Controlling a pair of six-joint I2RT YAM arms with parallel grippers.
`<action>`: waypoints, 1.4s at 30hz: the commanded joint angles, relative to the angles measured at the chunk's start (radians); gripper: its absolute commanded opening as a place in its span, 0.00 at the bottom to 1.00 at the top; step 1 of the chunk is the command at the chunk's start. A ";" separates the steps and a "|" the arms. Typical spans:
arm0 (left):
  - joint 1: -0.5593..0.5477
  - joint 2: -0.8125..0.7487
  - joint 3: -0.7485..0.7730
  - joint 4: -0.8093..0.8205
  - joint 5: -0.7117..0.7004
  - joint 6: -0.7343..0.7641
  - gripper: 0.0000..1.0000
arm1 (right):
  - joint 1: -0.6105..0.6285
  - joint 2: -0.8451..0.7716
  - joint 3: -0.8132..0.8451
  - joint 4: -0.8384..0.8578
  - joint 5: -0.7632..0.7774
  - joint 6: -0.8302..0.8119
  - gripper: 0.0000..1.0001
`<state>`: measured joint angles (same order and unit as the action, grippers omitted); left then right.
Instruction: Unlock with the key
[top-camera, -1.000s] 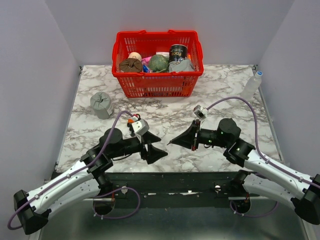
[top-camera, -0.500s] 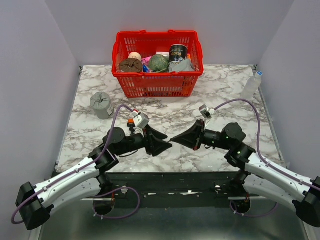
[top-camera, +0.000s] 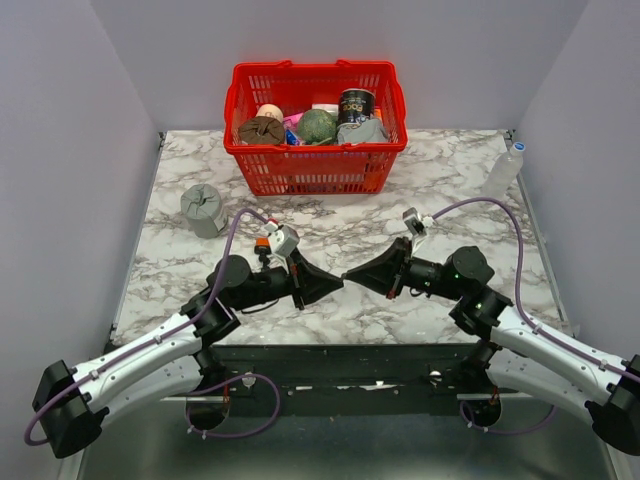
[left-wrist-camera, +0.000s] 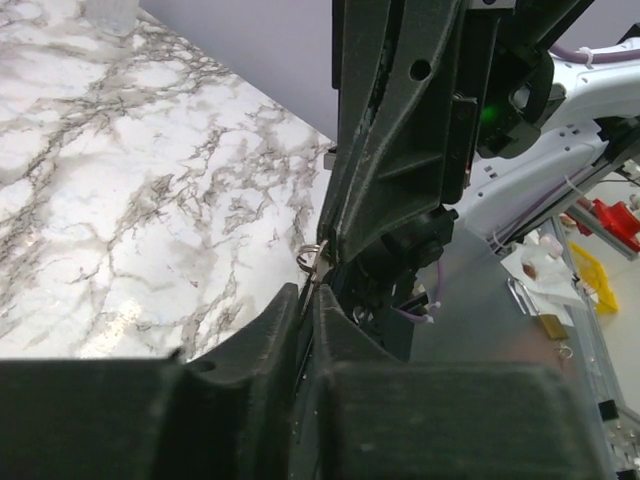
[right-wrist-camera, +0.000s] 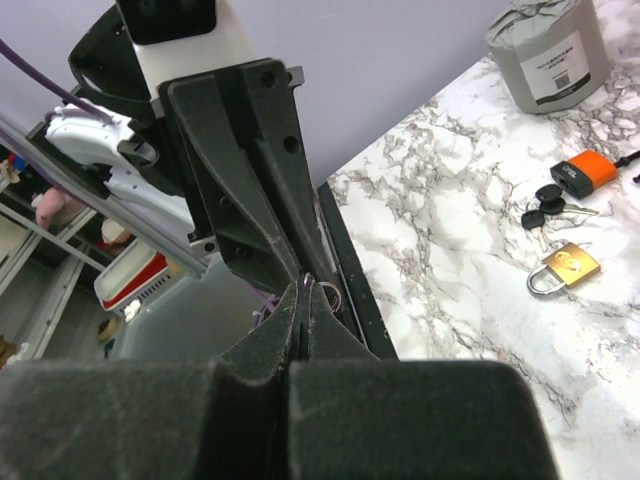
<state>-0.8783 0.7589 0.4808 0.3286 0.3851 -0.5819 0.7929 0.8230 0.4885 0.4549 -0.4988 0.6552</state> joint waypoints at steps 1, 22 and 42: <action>0.001 0.013 0.001 0.026 0.052 0.007 0.00 | 0.005 -0.015 -0.015 0.031 0.034 -0.005 0.01; 0.001 0.141 0.314 -0.669 0.293 0.389 0.00 | 0.006 0.126 0.346 -0.726 -0.280 -0.519 0.41; 0.001 0.204 0.337 -0.694 0.322 0.421 0.00 | 0.011 0.200 0.338 -0.720 -0.320 -0.560 0.39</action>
<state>-0.8772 0.9581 0.7948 -0.3626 0.6716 -0.1753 0.7979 1.0130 0.8162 -0.2817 -0.7879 0.1104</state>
